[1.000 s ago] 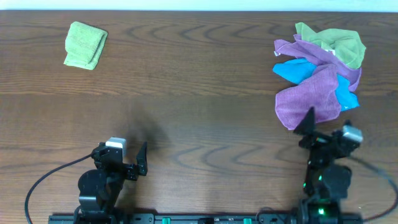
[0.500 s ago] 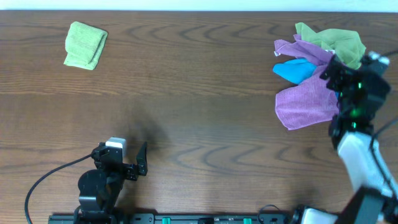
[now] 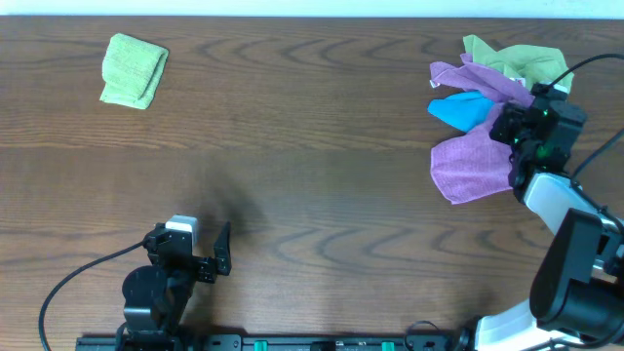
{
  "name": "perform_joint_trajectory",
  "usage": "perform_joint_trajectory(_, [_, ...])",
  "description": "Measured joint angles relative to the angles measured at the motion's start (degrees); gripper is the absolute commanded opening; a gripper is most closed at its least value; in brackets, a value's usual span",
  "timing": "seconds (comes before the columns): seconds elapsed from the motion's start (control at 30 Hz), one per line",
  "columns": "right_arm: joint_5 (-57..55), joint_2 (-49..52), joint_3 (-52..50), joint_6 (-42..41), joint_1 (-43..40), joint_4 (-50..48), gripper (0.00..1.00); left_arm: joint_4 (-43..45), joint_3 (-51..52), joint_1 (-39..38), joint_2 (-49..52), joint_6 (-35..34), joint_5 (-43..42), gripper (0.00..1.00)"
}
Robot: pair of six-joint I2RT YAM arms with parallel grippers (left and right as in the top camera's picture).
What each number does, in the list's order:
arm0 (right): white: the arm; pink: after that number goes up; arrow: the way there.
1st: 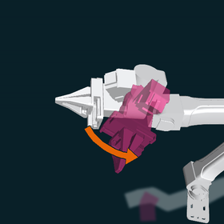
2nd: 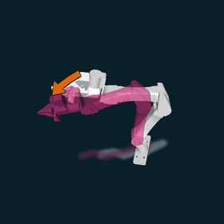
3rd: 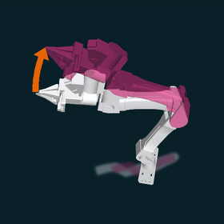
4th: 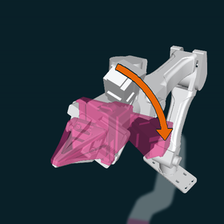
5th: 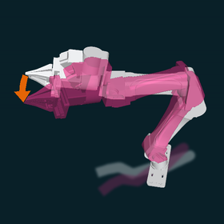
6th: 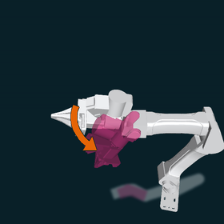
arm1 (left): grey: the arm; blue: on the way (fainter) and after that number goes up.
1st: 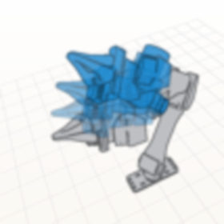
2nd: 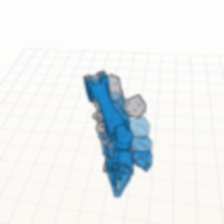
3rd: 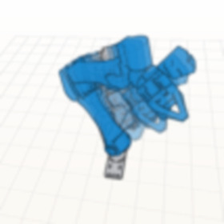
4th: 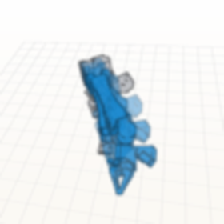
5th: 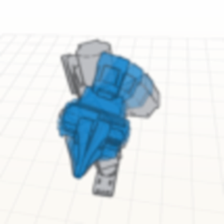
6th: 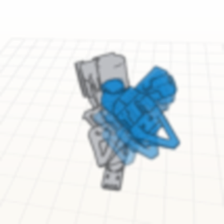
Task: Fold the cloth
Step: 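Reach the right gripper to the cloth pile and grasp the purple cloth, then pull the purple cloth out of the pile leftward with the right gripper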
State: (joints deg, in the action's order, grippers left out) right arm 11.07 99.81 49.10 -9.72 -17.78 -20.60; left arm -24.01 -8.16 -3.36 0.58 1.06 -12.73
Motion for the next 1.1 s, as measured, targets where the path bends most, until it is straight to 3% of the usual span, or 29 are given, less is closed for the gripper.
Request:
perform_joint_trajectory(0.33, [11.4,-5.9,6.7,-0.8,3.2,4.6,0.01,0.0,0.0,0.0,0.0,0.0,0.0,0.95])
perform_joint_trajectory(0.5, [13.6,-10.6,11.4,-1.0,13.5,7.5,0.01,0.0,0.0,0.0,0.0,0.0,0.0,0.95])
perform_joint_trajectory(0.87, [14.0,-10.7,11.9,-1.7,39.3,7.3,0.01,0.0,0.0,0.0,0.0,0.0,0.0,0.95])
perform_joint_trajectory(1.1, [7.9,-10.7,12.0,-1.9,43.7,10.7,0.01,0.0,0.0,0.0,0.0,0.0,0.0,0.95])
